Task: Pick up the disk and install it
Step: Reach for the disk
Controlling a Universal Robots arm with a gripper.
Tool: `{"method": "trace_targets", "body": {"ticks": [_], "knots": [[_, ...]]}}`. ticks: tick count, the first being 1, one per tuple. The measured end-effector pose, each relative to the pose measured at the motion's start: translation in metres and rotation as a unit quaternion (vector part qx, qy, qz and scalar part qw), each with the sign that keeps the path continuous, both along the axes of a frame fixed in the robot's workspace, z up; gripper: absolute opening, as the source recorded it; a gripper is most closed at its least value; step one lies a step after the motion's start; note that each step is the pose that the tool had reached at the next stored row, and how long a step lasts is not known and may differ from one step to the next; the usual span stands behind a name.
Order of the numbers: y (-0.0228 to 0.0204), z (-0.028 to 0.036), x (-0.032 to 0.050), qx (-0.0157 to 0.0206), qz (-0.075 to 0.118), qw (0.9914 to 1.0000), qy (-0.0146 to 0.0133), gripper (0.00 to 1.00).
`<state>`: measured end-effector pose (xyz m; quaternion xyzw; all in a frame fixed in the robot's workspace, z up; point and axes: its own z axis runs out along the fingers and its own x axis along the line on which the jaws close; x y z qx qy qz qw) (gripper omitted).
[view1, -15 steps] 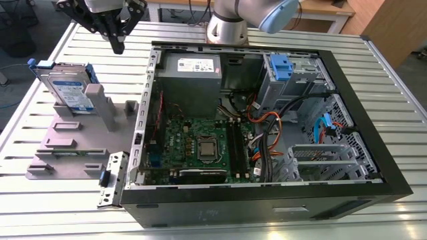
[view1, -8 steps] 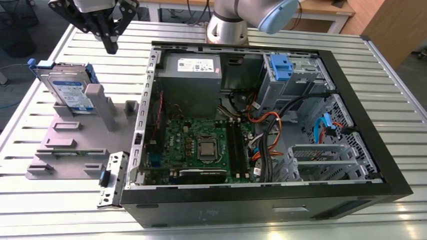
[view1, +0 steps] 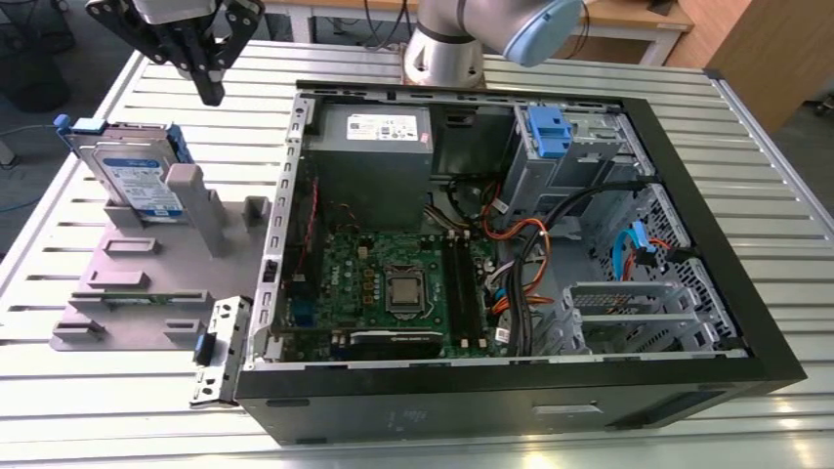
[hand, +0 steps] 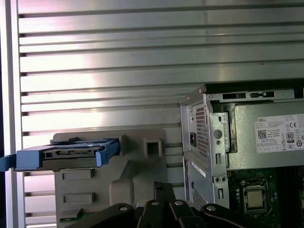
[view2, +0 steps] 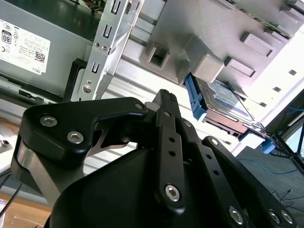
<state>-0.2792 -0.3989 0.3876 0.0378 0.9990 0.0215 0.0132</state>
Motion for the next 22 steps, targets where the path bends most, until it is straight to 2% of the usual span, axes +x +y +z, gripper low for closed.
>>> {"method": "trace_targets", "body": {"ticks": [10, 22], "knots": [[0.0, -0.0004, -0.0027, 0.0, 0.0, 1.0, 0.0, 0.11], [0.0001, -0.0083, -0.0249, 0.0, 0.0, 1.0, 0.0, 0.11]]}}
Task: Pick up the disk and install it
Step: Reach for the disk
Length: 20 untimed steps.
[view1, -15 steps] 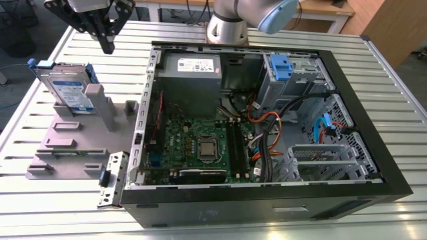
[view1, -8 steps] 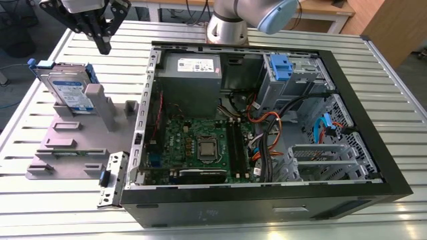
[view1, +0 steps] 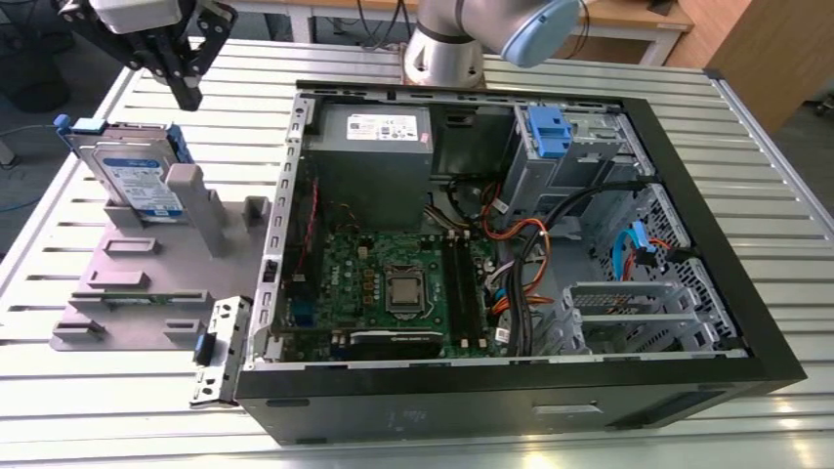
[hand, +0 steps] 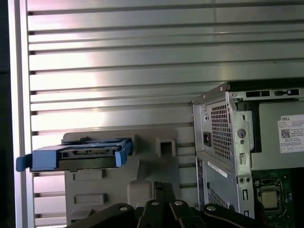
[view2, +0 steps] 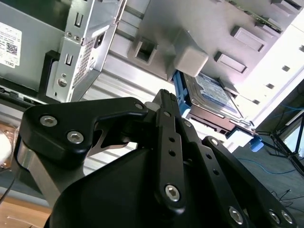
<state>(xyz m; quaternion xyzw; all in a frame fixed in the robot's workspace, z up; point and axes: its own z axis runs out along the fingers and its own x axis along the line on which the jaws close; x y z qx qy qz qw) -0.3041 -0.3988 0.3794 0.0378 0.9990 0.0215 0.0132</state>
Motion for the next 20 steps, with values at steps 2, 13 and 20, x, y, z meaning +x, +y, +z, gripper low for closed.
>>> {"method": "trace_targets", "body": {"ticks": [2, 13, 20], "knots": [[0.0003, -0.0018, -0.0045, 0.0, 0.0, 1.0, 0.0, 0.11], [0.0041, -0.0093, -0.0311, 0.0, 0.0, 1.0, 0.0, 0.11], [0.007, -0.0129, -0.0448, 0.0, 0.0, 1.0, 0.0, 0.11]]}}
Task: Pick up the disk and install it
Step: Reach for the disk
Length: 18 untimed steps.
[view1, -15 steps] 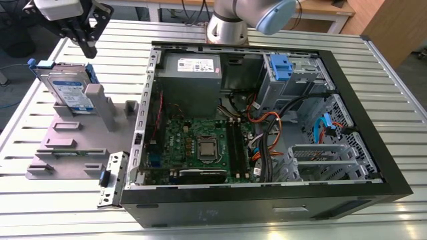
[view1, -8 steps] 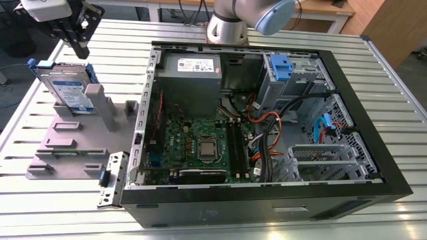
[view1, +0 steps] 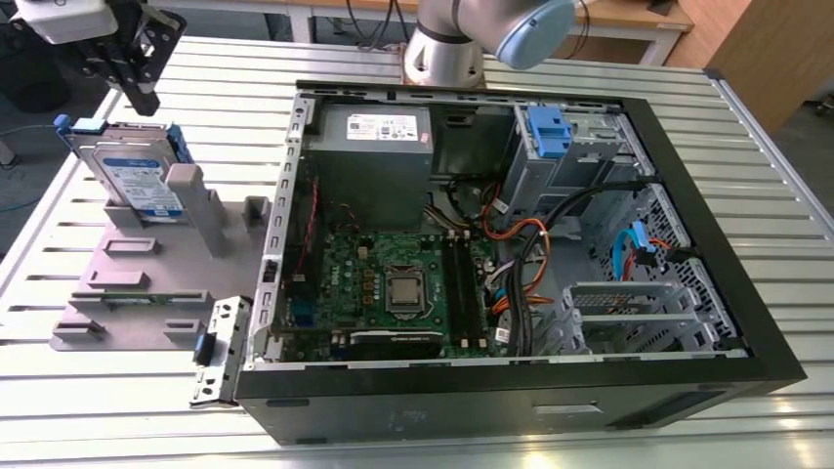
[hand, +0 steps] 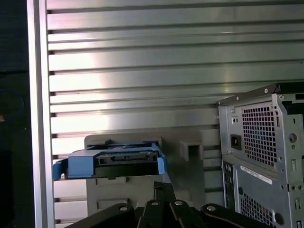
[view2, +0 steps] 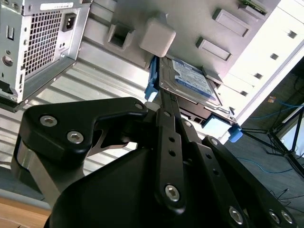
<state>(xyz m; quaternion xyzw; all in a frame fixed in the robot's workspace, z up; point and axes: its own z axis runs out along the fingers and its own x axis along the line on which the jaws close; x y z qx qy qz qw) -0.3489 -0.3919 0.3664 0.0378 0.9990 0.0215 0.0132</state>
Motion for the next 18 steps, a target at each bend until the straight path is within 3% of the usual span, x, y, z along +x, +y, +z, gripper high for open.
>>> {"method": "trace_targets", "body": {"ticks": [18], "knots": [[0.0094, -0.019, -0.0339, 0.0, 0.0, 1.0, 0.0, 0.11]]}}
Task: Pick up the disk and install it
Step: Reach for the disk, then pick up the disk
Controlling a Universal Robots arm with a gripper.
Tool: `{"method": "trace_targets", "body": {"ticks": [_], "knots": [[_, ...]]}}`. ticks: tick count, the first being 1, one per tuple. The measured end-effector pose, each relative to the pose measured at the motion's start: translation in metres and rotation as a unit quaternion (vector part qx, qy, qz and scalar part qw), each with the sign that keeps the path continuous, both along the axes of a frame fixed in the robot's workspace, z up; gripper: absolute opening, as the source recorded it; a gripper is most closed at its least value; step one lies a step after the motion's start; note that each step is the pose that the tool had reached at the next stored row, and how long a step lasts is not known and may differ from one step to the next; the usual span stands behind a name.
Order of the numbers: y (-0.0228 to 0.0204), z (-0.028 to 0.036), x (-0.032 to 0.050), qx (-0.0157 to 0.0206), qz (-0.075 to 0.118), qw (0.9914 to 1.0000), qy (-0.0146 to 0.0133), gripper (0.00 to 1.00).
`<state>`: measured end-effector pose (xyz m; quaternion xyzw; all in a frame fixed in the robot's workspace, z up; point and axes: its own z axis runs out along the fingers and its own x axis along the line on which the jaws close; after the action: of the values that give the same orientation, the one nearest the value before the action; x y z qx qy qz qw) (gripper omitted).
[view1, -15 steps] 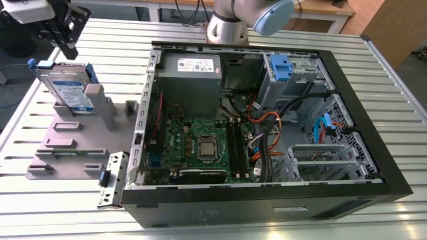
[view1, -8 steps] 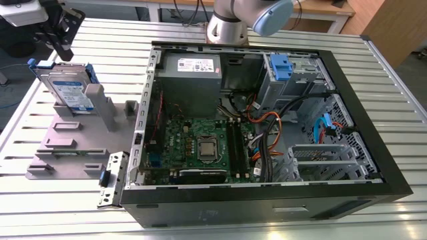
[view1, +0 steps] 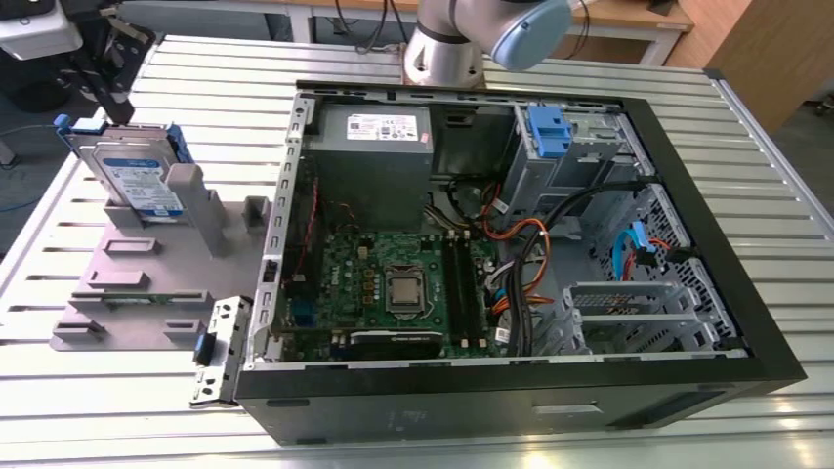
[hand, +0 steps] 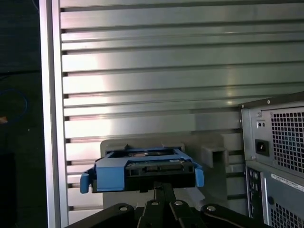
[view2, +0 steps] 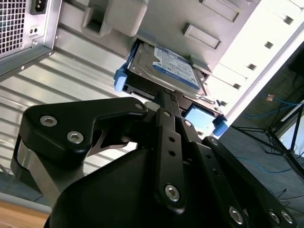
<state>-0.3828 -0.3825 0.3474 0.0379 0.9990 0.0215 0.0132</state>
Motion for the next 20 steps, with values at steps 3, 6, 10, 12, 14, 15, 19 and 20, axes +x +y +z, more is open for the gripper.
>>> {"method": "trace_targets", "body": {"ticks": [3, 6, 10, 12, 14, 15, 19, 20], "knots": [[0.0018, -0.0027, -0.0056, 0.0, 0.0, 1.0, 0.0, 0.11], [0.0027, -0.0054, -0.01, -0.0003, 0.0, 1.0, -0.0001, 0.11], [0.0032, -0.0081, -0.0138, -0.001, 0.0, 1.0, 0.0001, 0.11], [0.0032, -0.0081, -0.0138, -0.001, 0.0, 1.0, 0.0, 0.11], [0.0033, -0.0086, -0.0151, -0.0009, 0.0, 1.0, -0.0001, 0.11], [0.0033, -0.0089, -0.0165, -0.0009, 0.0, 1.0, 0.0, 0.11], [0.0033, -0.0089, -0.0166, -0.0009, 0.0, 1.0, 0.0, 0.11], [0.0033, -0.0089, -0.0166, -0.0009, 0.0, 1.0, 0.0, 0.11]]}}
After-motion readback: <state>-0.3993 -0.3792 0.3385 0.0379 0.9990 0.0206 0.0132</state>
